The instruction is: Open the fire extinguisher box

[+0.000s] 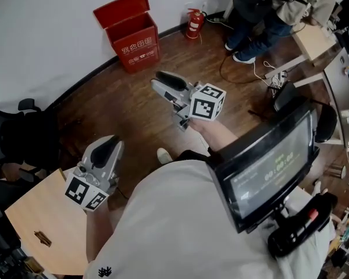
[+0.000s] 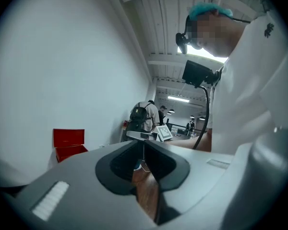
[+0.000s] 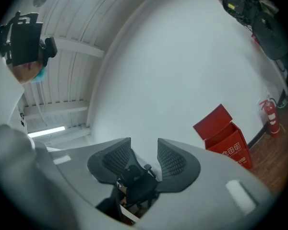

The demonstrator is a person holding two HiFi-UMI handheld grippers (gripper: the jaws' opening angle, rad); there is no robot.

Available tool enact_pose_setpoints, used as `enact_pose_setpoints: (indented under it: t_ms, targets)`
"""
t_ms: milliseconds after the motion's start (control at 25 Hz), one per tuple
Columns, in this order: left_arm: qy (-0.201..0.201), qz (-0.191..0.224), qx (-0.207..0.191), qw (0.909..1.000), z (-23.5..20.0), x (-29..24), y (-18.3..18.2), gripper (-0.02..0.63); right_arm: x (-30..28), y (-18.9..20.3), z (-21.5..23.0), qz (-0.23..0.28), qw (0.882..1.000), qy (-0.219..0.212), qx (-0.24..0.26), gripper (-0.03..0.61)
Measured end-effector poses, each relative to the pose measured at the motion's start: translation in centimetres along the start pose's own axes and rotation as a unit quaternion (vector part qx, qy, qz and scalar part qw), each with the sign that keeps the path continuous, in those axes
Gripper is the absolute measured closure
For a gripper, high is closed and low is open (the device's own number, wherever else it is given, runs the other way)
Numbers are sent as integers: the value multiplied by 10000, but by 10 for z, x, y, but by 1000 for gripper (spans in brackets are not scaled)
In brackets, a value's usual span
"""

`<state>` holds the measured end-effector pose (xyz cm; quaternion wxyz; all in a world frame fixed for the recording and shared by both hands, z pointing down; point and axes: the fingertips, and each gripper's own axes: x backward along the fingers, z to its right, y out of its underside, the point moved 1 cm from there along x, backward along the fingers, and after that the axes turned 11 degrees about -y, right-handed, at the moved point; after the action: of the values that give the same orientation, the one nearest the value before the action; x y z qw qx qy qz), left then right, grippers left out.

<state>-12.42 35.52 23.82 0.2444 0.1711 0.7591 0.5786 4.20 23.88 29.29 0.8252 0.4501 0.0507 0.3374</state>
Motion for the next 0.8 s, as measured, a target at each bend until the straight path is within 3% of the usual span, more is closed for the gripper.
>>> enact_pose_setpoints:
  t_ms: [600, 800]
  targets:
    - [288, 255, 361, 9986, 168, -8, 21, 571, 141, -4, -122, -473, 9970, -185, 580, 419]
    - [234, 248, 293, 9990, 208, -9, 26, 571, 183, -11, -154, -595, 9945, -280, 813, 419]
